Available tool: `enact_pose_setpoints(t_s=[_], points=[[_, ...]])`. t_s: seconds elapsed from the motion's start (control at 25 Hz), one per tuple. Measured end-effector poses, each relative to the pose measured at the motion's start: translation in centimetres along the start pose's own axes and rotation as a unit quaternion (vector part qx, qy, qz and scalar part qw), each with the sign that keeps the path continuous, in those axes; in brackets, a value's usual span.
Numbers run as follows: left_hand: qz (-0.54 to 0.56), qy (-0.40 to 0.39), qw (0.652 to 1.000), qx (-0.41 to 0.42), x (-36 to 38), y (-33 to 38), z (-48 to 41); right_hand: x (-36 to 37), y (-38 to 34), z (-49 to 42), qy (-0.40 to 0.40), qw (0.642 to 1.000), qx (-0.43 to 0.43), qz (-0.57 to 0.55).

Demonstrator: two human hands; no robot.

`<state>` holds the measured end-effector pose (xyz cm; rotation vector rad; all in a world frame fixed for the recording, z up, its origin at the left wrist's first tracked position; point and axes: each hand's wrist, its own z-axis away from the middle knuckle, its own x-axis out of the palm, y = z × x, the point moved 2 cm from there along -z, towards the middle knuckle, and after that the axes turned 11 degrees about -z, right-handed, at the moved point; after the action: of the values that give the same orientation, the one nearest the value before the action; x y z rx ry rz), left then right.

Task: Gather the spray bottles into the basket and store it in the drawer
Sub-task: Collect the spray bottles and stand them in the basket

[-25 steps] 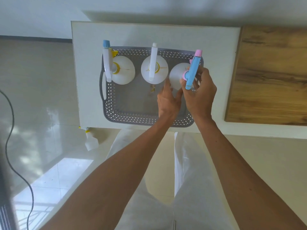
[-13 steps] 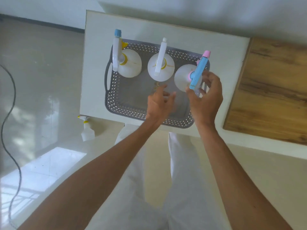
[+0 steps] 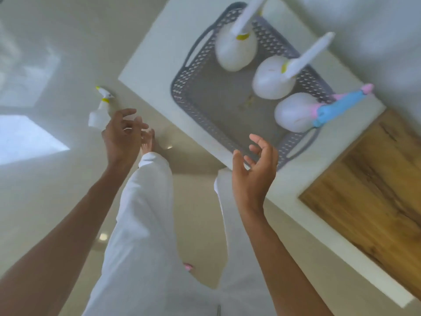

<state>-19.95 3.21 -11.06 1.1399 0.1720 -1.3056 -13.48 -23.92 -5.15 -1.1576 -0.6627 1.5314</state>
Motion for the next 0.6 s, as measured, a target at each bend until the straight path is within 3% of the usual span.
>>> enact_pose_setpoints(t_s=[0.32,0.48,0.6], points=[[-0.003,0.020,0.992,-0.122,-11.0,-14.4,-9.8,17.4,-3.2,7.1,-0.147,0.986,-0.056,0.049],[-0.120,-0.069,0.977,-0.162,-15.3,-19.6,-17.3,27.0,-4.4,10.6,-0.163,0.985,-0.041,0.032],[-0.191,-0.106,0.965,-0.147,-16.0,-22.2,-23.0,32.5,-4.1,12.1,-0.183,0.983,-0.007,0.026]])
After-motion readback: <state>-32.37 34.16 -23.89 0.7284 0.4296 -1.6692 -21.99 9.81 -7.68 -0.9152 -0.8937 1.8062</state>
